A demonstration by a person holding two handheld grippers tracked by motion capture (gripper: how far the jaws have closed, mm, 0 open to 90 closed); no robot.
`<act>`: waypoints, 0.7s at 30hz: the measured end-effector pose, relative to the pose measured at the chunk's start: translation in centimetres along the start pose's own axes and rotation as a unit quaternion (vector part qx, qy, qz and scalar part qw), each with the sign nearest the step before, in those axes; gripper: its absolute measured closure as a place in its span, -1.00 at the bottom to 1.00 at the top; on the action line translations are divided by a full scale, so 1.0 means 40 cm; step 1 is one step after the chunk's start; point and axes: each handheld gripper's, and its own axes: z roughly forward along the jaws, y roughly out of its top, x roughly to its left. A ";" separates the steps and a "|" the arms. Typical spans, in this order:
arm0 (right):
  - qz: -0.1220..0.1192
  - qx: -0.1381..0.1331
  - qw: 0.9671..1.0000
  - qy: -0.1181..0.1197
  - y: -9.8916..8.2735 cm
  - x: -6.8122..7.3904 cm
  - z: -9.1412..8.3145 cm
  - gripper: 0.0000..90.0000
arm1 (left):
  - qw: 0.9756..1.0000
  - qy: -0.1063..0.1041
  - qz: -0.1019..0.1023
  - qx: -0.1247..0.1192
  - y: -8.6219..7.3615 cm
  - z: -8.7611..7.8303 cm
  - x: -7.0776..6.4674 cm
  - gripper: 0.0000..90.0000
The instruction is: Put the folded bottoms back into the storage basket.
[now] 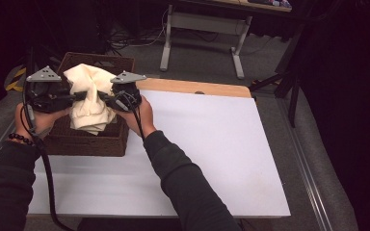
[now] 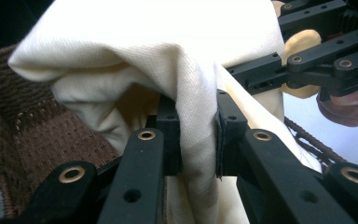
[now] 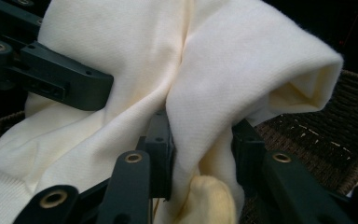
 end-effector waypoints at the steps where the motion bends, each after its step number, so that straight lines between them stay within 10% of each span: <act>1: 0.000 0.003 1.000 0.000 -0.004 -0.004 0.005 0.48 | 1.000 0.001 0.001 0.004 -0.003 0.004 0.002 0.71; 21: -0.007 0.057 0.998 -0.007 -0.042 -0.011 0.093 0.45 | 0.998 0.019 0.016 0.065 -0.042 0.052 0.066 0.71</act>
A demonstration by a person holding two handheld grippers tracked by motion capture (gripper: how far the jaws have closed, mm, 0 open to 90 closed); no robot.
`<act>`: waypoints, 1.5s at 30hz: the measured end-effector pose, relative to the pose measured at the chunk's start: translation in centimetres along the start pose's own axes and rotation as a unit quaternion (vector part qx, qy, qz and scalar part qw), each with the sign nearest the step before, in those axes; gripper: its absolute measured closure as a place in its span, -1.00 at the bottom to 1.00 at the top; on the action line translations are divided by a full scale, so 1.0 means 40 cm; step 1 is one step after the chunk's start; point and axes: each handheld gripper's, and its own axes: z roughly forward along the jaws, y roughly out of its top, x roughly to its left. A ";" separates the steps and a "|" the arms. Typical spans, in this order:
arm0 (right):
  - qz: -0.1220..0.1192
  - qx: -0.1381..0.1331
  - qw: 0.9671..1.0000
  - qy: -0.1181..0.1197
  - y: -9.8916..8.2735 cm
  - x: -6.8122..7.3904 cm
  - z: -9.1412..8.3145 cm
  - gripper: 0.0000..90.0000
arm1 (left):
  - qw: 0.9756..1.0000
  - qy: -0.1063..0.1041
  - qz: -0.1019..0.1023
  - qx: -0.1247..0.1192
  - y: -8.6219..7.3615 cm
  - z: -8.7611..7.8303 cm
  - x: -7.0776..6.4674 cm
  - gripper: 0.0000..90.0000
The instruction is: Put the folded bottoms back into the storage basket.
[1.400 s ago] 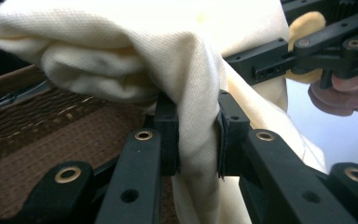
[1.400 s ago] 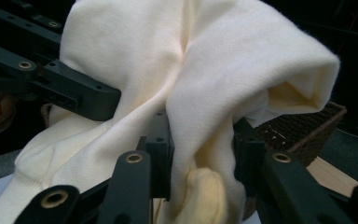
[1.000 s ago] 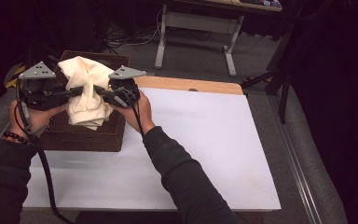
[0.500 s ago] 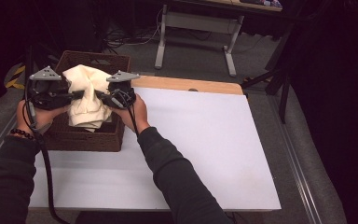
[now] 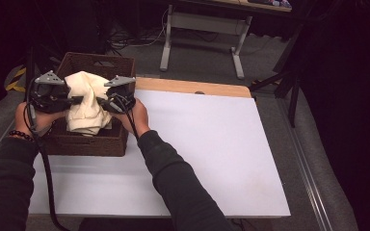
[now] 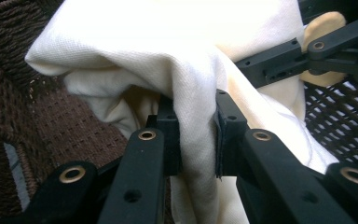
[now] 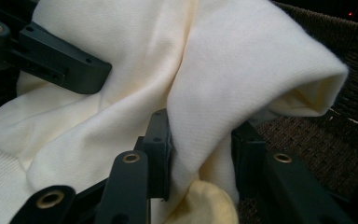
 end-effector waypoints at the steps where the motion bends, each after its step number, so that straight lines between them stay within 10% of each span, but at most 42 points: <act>1: 0.000 0.004 1.000 -0.002 0.000 -0.001 0.004 0.44 | 1.000 0.002 0.002 0.005 0.001 0.003 0.001 0.71; 12: -0.003 0.034 0.999 -0.039 0.003 -0.029 -0.021 0.00 | 0.999 0.005 0.011 0.040 0.006 0.040 0.012 0.71; 17: 0.026 -0.002 0.999 -0.036 0.003 -0.056 -0.088 -0.05 | 0.997 0.003 0.028 0.066 0.011 0.080 0.013 0.71; 26: -0.005 -0.052 0.997 -0.052 -0.032 -0.084 -0.235 -0.08 | 0.996 0.006 0.026 0.083 0.025 0.116 0.041 0.70; 32: -0.030 -0.051 0.996 -0.067 -0.083 -0.098 -0.324 -0.09 | 0.995 0.049 0.016 0.086 0.019 0.140 0.061 0.55; 45: -0.020 -0.057 0.994 -0.086 -0.206 -0.128 -0.493 -0.14 | 0.983 0.144 -0.005 0.113 0.012 0.112 0.075 0.20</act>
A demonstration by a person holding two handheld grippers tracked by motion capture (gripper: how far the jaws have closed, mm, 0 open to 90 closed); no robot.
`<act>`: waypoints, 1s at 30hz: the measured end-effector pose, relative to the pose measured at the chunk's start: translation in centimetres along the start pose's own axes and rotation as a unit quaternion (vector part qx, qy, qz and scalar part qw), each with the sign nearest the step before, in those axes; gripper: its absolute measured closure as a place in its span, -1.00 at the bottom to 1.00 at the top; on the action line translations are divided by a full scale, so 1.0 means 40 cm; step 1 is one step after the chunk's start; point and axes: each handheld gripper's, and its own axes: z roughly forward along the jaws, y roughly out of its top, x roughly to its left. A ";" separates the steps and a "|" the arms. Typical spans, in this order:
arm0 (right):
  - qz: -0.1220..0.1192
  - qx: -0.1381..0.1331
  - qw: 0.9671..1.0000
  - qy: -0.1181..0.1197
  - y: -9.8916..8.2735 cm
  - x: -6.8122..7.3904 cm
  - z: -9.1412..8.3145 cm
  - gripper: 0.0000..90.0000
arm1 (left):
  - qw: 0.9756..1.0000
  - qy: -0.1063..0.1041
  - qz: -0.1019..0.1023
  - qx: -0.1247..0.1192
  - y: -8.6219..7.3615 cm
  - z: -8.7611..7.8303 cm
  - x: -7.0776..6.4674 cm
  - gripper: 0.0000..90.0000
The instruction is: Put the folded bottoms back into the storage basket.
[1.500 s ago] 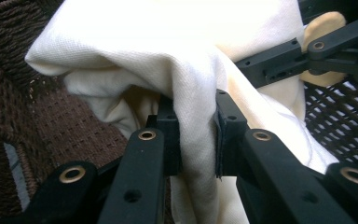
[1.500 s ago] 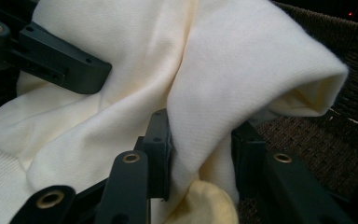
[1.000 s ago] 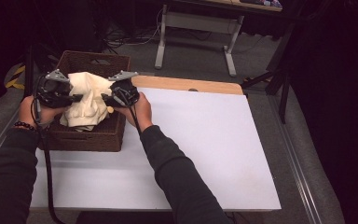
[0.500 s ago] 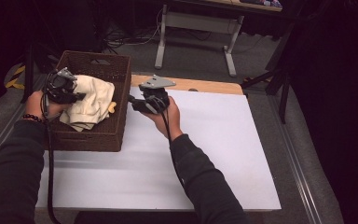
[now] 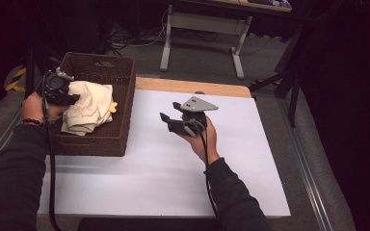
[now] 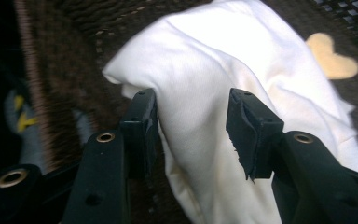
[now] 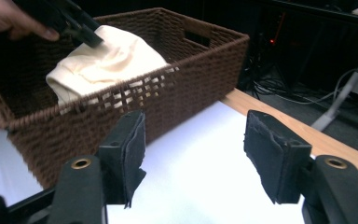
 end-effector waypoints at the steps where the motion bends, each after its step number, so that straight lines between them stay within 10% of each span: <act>1: -0.001 -0.001 1.000 -0.003 -0.008 -0.001 -0.011 -0.15 | 1.000 -0.005 -0.006 -0.003 0.000 -0.003 -0.001 0.19; 5: -0.011 -0.001 1.000 -0.009 -0.039 0.007 -0.053 -0.18 | 0.999 -0.026 -0.003 -0.022 0.004 -0.008 -0.010 0.29; 14: -0.051 0.007 0.999 -0.008 -0.127 0.035 -0.148 -0.25 | 0.995 -0.097 0.033 0.017 0.017 0.064 -0.071 0.78; 30: -0.056 0.047 0.997 -0.034 -0.266 0.015 -0.268 -0.30 | 0.985 -0.131 0.060 0.098 0.019 0.122 -0.106 0.88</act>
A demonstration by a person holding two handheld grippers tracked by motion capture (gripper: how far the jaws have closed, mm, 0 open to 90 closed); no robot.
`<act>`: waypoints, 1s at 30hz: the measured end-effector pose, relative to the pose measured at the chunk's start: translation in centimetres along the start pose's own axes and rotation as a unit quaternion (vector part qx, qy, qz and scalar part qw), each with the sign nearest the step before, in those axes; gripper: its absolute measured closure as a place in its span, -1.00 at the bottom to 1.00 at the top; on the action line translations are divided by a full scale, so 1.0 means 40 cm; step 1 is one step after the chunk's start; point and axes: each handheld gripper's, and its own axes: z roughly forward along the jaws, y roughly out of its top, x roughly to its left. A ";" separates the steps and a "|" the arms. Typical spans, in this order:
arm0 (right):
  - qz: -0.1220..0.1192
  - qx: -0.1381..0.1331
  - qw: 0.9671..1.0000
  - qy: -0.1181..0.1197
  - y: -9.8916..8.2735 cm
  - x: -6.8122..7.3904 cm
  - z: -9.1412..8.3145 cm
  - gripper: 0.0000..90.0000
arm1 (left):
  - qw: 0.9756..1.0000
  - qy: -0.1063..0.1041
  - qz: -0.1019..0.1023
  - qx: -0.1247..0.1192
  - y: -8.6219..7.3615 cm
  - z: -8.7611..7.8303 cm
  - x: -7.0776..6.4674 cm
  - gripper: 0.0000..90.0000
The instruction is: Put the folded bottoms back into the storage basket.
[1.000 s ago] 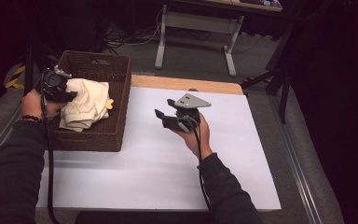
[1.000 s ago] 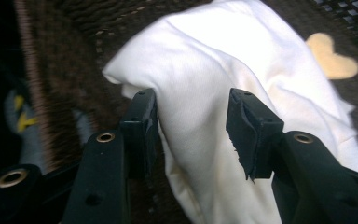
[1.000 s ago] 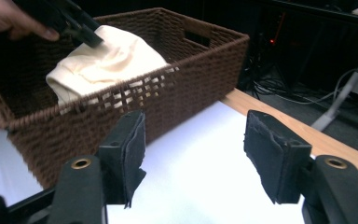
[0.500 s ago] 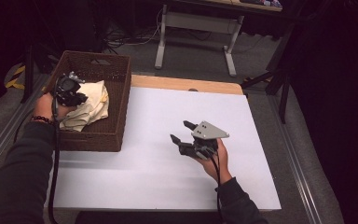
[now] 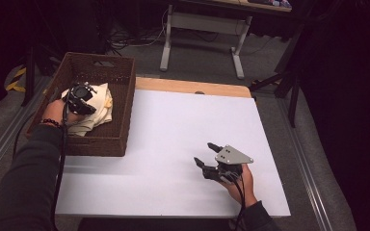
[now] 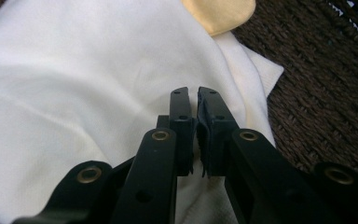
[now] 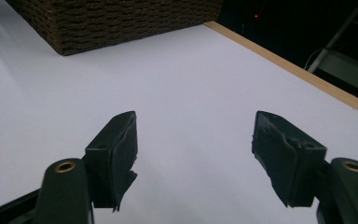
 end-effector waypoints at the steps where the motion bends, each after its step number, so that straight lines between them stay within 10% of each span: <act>1: 0.000 -0.001 1.000 -0.001 -0.001 -0.001 -0.005 -0.30 | 1.000 -0.004 -0.002 0.001 -0.001 0.002 0.000 0.89; 15: -0.001 -0.004 1.000 -0.012 -0.022 -0.002 -0.052 -0.31 | 1.000 -0.020 -0.004 0.009 -0.003 0.010 0.003 0.89; 30: -0.030 -0.019 0.999 -0.026 -0.052 0.007 -0.077 -0.33 | 1.000 0.008 0.009 -0.008 0.001 -0.011 0.002 0.83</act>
